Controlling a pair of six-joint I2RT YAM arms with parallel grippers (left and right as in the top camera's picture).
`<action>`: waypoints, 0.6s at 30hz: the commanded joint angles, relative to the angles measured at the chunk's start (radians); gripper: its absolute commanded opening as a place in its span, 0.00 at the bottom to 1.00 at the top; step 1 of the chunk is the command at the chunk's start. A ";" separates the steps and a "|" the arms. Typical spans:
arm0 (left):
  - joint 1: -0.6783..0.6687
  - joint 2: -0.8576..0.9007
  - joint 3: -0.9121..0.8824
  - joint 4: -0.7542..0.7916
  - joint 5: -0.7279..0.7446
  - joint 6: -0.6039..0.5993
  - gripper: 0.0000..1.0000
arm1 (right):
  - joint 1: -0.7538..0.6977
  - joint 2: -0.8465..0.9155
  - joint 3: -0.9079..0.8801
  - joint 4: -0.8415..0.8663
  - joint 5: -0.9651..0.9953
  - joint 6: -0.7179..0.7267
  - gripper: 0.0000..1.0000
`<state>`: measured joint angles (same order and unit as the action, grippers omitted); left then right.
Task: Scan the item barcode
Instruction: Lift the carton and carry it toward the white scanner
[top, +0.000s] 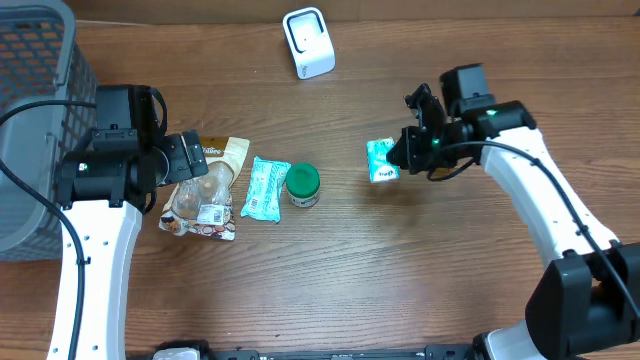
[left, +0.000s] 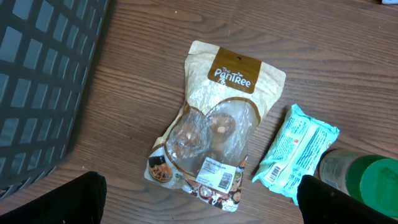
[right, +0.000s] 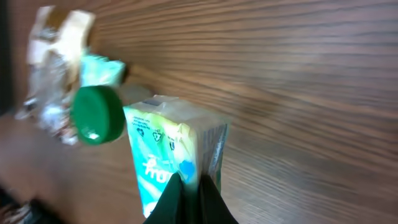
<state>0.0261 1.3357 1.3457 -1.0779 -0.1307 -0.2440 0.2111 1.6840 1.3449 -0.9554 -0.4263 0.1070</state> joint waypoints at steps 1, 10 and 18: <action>-0.002 0.005 0.014 0.002 0.001 -0.011 1.00 | 0.059 -0.023 0.089 -0.006 0.188 0.134 0.04; -0.002 0.005 0.014 0.002 0.000 -0.011 0.99 | 0.124 -0.023 0.433 -0.141 0.322 0.159 0.03; -0.002 0.005 0.014 0.002 0.001 -0.011 1.00 | 0.153 -0.022 0.659 -0.118 0.436 0.176 0.04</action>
<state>0.0261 1.3361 1.3457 -1.0779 -0.1307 -0.2440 0.3397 1.6840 1.9190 -1.0966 -0.0868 0.2718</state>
